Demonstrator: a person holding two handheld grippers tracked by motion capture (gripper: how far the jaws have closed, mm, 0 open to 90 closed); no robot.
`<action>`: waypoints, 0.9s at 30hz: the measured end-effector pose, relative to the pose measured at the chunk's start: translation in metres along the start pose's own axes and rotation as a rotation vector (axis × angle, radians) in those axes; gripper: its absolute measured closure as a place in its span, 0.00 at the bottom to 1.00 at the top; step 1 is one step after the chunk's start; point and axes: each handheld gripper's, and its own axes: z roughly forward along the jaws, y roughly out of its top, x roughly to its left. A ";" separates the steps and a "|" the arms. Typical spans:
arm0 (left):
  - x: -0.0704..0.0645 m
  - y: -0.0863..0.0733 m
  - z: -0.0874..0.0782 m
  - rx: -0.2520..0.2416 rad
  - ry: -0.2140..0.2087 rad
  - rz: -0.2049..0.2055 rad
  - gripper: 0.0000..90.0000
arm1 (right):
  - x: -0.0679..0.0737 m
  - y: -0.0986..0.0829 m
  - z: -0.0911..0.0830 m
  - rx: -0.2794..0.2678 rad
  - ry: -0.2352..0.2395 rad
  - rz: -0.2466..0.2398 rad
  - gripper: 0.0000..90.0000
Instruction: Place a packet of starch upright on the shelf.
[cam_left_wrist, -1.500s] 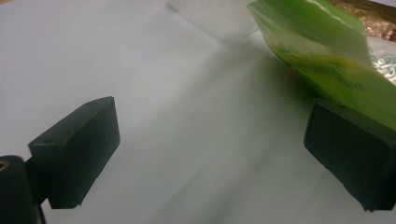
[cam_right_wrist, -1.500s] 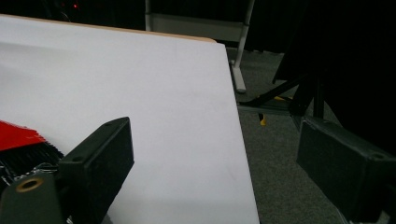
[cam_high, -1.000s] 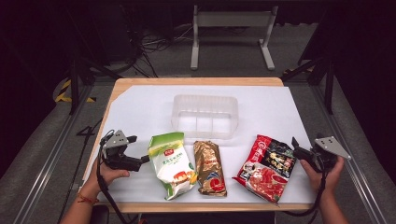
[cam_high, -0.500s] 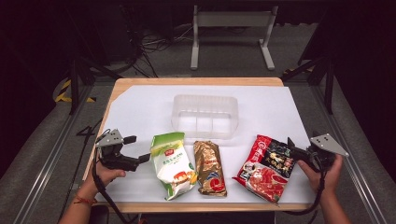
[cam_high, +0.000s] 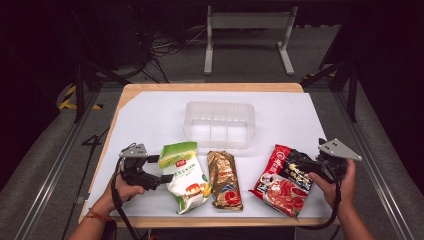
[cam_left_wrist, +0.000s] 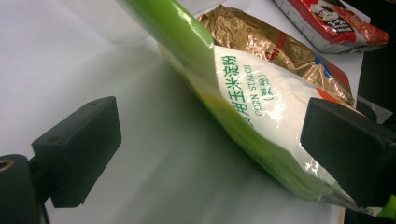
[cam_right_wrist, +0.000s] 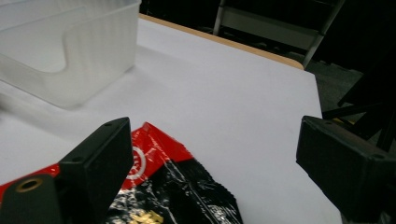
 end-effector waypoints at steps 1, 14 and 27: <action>0.000 0.002 0.004 0.013 0.001 0.003 0.07 | 0.004 0.002 -0.001 0.002 0.011 0.004 0.13; -0.003 0.021 0.037 0.059 0.033 -0.033 0.45 | 0.032 0.003 0.009 0.008 0.017 -0.054 0.13; -0.004 0.021 0.042 0.027 0.033 -0.018 1.00 | 0.042 -0.005 0.017 0.012 0.034 -0.100 0.13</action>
